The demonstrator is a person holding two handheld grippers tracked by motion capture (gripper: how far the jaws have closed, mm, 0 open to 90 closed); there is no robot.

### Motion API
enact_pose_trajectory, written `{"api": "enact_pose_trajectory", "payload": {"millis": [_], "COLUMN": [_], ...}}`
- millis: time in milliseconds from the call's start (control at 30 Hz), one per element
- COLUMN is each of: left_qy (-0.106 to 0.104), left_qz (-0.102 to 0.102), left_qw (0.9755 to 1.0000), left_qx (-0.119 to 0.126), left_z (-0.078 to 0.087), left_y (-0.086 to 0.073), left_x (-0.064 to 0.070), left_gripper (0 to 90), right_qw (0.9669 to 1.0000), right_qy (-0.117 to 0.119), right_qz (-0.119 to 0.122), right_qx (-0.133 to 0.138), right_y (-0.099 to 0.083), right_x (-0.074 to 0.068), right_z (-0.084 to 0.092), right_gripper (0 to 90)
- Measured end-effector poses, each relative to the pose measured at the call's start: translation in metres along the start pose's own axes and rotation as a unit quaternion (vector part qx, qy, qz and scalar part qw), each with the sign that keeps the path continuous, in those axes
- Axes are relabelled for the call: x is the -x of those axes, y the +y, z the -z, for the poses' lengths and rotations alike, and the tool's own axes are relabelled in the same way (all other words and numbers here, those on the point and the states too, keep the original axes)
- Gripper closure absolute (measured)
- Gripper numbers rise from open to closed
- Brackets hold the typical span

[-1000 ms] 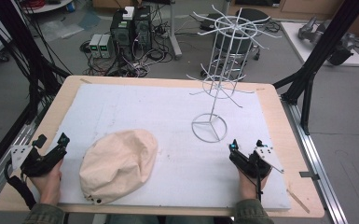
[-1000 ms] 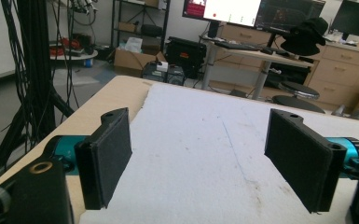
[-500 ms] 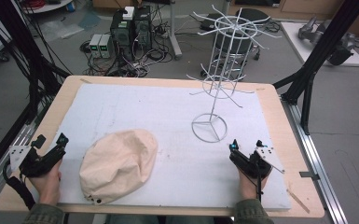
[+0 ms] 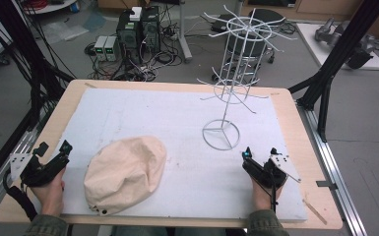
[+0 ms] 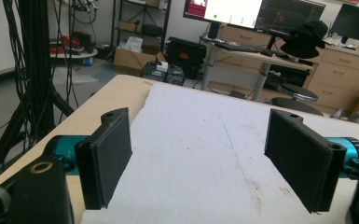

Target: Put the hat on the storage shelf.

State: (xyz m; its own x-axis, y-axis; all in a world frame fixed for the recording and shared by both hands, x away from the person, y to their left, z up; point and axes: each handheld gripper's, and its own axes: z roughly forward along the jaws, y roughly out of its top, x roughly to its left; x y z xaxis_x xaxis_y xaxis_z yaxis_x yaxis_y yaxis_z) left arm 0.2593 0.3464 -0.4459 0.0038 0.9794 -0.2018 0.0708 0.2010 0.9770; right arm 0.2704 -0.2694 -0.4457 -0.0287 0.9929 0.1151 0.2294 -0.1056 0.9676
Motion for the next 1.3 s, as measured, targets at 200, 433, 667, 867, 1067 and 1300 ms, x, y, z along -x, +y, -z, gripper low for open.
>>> {"api": "enact_pose_trajectory", "payload": {"millis": [200,433,667,867,1067,1300], "left_qy": [-0.015,-0.053,-0.095,-0.135,-0.159,-0.180], "left_qz": [0.008,0.012,-0.014,-0.015,-0.025,-0.031], "left_qw": [0.9998,0.9984,0.9954,0.9899,0.9832,0.9746], "left_qx": [0.005,0.017,-0.001,-0.041,-0.086,-0.129], "left_z": [-0.001,0.002,-0.003,-0.012,-0.029,-0.042], "left_y": [0.006,0.019,0.032,0.039,0.047,0.055], "left_x": [0.000,0.011,0.030,0.038,0.046,0.056], "left_gripper": [23.8,25.7,22.9,23.4,24.7,24.7], "right_qw": [1.0000,1.0000,0.9999,0.9998,0.9996,0.9994], "right_qy": [0.002,0.008,0.013,0.020,0.026,0.033], "right_qz": [0.000,-0.003,-0.005,0.002,-0.003,0.002], "right_qx": [0.001,-0.004,-0.005,-0.007,-0.014,-0.013], "right_y": [0.000,0.000,0.000,-0.001,-0.001,-0.001], "right_x": [0.001,0.001,0.000,-0.001,-0.003,-0.003], "right_z": [-0.001,-0.001,-0.001,-0.001,-0.001,-0.002], "right_gripper": [10.7,10.7,10.7,10.7,10.7,10.7]}}
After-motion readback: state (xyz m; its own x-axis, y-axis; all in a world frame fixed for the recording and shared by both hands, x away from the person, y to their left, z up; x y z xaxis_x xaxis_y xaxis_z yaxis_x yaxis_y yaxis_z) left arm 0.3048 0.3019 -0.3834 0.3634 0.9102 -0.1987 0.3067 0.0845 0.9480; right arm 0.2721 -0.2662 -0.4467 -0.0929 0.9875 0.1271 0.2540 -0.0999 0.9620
